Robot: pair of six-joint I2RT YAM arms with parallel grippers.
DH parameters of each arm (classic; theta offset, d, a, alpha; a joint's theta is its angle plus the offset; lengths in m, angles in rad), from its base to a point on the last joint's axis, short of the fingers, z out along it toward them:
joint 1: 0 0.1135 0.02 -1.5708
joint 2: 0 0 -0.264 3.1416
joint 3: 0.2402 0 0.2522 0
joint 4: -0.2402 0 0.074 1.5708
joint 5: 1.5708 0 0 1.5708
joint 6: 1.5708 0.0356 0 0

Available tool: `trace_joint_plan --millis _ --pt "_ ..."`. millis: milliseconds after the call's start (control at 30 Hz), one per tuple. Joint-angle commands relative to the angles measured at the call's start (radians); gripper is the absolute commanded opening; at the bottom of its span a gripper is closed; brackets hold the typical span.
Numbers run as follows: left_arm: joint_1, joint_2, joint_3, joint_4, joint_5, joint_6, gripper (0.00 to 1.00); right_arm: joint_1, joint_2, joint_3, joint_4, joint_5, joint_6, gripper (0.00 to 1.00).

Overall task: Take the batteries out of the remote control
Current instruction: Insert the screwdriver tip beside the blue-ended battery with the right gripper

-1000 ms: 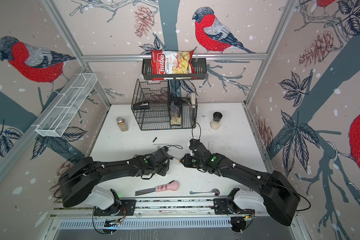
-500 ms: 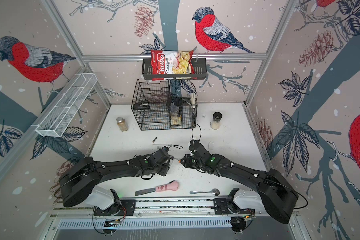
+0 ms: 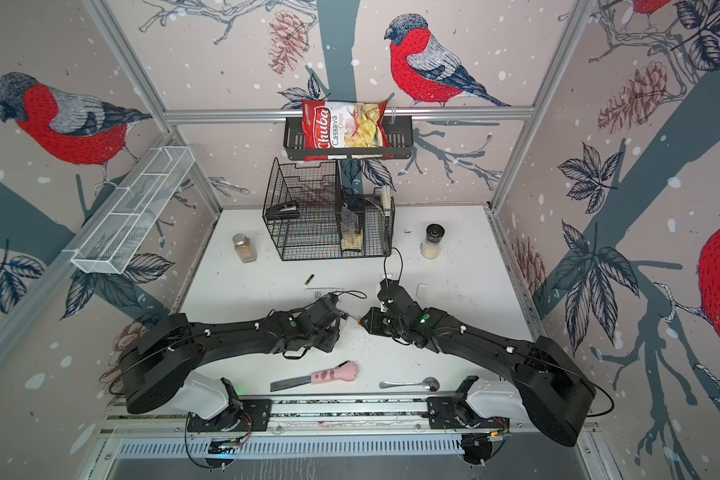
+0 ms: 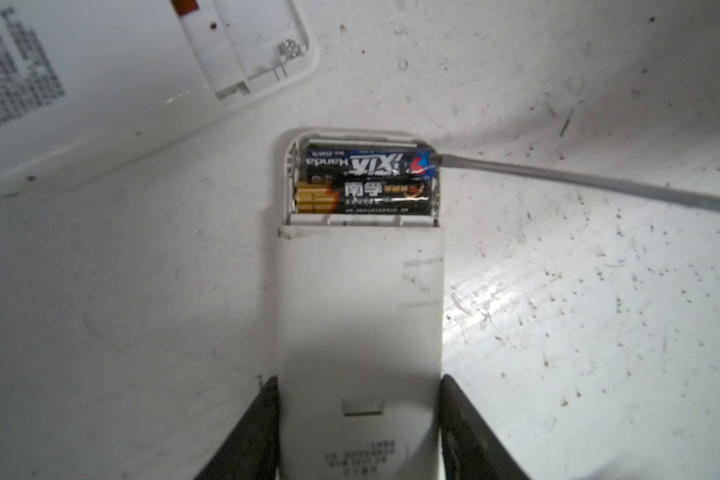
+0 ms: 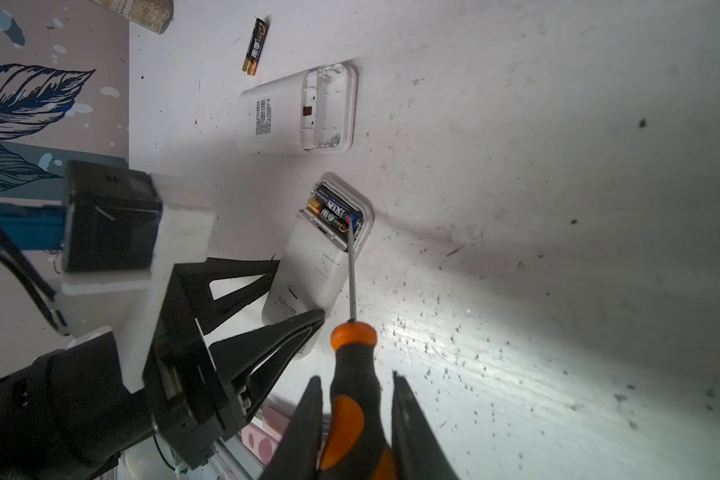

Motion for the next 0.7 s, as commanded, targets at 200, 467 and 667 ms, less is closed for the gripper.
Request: trace_joint_plan --millis 200,467,667 --pt "-0.012 0.016 -0.008 -0.079 0.120 0.026 0.50 -0.006 -0.015 -0.011 0.013 0.000 0.004 0.00" --pt "-0.013 0.017 -0.008 -0.078 0.122 0.026 0.50 -0.007 -0.010 -0.017 0.027 -0.004 0.005 0.00" --pt "-0.015 0.018 -0.007 -0.077 0.125 0.028 0.50 -0.007 0.000 -0.017 0.049 -0.011 0.006 0.00"
